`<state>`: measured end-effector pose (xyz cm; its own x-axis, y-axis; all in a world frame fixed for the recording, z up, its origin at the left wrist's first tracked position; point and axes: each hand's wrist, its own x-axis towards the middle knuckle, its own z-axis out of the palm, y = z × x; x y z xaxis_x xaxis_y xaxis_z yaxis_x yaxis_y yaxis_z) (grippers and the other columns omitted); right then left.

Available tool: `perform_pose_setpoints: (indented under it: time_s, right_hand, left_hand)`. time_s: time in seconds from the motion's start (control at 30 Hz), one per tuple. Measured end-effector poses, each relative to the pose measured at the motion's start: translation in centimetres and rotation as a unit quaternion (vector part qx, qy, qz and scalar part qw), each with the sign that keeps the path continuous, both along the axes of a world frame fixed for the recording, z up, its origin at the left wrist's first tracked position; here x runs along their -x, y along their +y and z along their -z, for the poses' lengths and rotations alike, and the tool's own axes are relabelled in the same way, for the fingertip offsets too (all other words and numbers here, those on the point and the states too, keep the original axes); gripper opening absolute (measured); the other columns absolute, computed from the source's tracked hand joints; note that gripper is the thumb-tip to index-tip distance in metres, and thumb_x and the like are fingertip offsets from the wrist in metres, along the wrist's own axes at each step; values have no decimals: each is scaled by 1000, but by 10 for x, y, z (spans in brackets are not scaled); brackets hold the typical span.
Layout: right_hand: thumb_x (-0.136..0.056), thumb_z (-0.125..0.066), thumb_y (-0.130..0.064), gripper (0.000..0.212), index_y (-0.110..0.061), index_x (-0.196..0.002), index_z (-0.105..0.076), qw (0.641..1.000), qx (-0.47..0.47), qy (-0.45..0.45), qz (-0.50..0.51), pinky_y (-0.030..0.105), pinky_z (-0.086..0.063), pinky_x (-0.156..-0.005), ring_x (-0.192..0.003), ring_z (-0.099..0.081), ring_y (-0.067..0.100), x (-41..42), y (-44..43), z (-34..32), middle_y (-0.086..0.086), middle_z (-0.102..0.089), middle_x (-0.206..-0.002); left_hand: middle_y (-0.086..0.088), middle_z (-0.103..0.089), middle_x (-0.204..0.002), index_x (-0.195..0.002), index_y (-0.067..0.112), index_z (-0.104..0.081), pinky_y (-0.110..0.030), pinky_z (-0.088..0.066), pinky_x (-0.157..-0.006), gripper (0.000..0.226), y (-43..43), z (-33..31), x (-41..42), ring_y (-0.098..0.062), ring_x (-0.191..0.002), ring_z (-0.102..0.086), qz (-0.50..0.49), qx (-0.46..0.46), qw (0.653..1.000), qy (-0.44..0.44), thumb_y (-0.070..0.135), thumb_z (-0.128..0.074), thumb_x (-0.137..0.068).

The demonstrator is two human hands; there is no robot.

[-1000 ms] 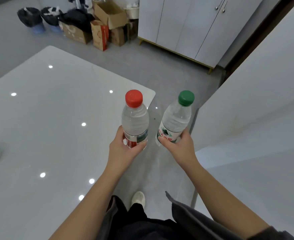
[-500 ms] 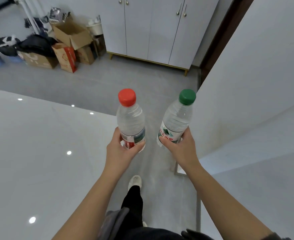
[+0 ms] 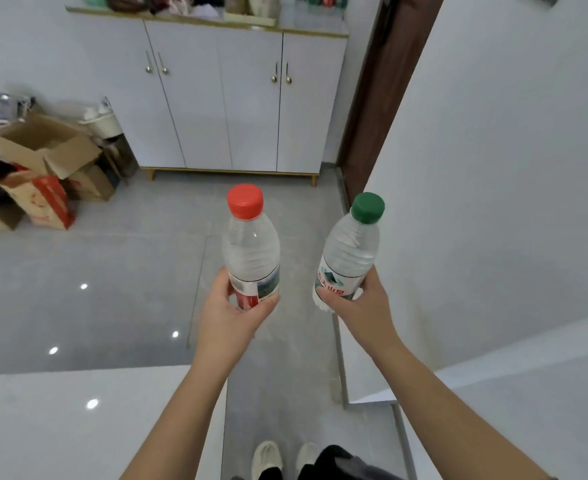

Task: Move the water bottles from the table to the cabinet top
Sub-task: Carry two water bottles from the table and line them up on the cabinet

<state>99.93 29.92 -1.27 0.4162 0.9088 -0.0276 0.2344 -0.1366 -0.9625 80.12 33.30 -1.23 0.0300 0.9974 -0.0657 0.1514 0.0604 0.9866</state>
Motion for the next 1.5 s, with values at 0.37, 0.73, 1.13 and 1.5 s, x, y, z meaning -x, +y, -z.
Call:
perform_pose_setpoints:
  time_s: [0.37, 0.73, 1.13, 1.5]
  right_hand:
    - [-71, -85, -17, 57, -32, -117, -56, 999, -41, -2, 16, 9, -50, -73, -94, -63, -5, -84, 150, -1, -19, -66, -106]
    - [-72, -84, -20, 59, -42, -115, -50, 997, -62, 8, 45, 13, -49, -77, -94, -61, -11, -136, 262, -16, -28, -62, -102]
    - [-70, -85, -18, 51, -47, -96, -52, 994, -73, -13, 84, 17, -52, -73, -87, -63, -9, -157, 417, -23, -27, -65, -93]
    - [-72, -83, -14, 50, -44, -99, -55, 988, -108, -9, 110, 28, -58, -78, -90, -66, -3, -163, 581, -43, -24, -68, -95]
  left_hand:
    - [21, -68, -81, -101, 25, -59, -11, -47, -64, 42, 135, -5, -94, 5, -73, -63, -26, -25, 999, 10, 14, -85, -70]
    - [11, -71, -98, -113, 22, -60, -12, -51, -67, 48, 244, -26, -146, 0, -84, -68, -31, -33, 999, -6, 16, -84, -72]
    - [16, -72, -97, -111, 28, -59, -31, -55, -83, 49, 426, -19, -169, -6, -91, -69, 5, -38, 998, -44, 16, -84, -72]
    - [19, -71, -93, -112, 29, -59, -14, -51, -70, 51, 603, -49, -179, 1, -86, -67, 34, -59, 997, -31, 17, -85, -70]
